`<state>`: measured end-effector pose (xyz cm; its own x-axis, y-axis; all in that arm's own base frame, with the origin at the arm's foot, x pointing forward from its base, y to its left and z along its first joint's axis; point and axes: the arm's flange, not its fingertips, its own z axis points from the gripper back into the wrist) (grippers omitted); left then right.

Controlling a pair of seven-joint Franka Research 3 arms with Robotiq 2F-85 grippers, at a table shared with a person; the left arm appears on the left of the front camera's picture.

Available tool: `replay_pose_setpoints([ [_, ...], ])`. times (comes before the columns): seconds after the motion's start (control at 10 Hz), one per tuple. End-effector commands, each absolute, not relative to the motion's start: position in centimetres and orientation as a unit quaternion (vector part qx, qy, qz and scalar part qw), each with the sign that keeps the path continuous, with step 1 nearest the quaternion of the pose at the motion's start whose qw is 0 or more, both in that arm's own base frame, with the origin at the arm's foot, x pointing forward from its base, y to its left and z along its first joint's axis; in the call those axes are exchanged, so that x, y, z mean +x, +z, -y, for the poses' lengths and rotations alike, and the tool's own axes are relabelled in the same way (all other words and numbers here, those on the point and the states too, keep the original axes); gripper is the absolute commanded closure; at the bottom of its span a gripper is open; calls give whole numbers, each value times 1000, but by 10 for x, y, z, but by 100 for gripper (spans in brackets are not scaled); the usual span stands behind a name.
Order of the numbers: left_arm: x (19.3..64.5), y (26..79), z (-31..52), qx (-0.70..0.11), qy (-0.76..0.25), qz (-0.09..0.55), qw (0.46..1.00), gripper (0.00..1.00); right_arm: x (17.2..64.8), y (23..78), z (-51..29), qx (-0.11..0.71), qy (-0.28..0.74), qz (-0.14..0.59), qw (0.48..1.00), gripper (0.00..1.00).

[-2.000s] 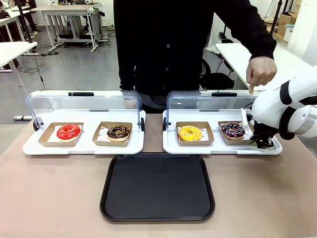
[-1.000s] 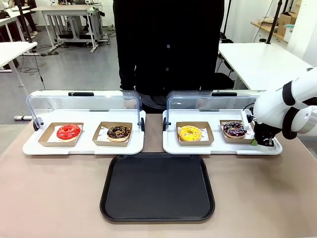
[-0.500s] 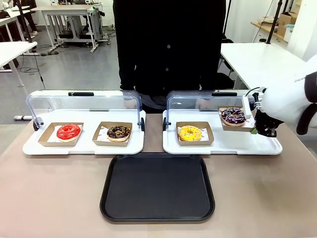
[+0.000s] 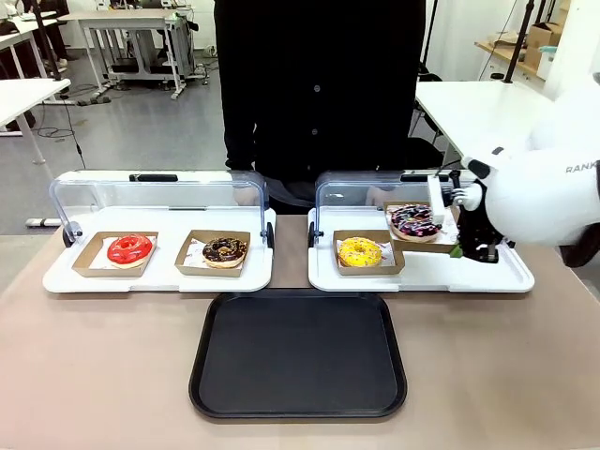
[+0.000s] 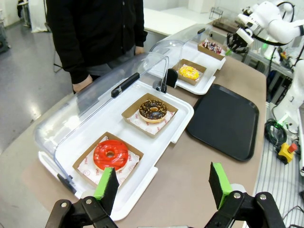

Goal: Move the fourth donut from the left to the tray.
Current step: Pick up the Paper togo box containing the Donut indicated by the person and place it on the Handle tray.

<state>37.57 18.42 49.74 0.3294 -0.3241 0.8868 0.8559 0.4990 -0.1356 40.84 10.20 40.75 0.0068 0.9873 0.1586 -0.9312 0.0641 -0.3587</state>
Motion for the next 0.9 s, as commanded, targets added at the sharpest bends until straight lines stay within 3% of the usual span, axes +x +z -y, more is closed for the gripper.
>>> replay_pose_setpoints([
  [0.0,377,497,-184,-312,-396,439,743,0,357,391,-120,-72,679,174,709,98],
  [0.2,377,497,-184,-312,-396,439,743,0,343,385,-137,-24,695,175,697,98],
  [0.3,377,497,-184,-312,-396,439,743,0,397,406,-135,-64,685,177,704,98],
  [0.8,377,497,-184,-312,-396,439,743,0,380,400,-158,-61,683,178,706,98],
])
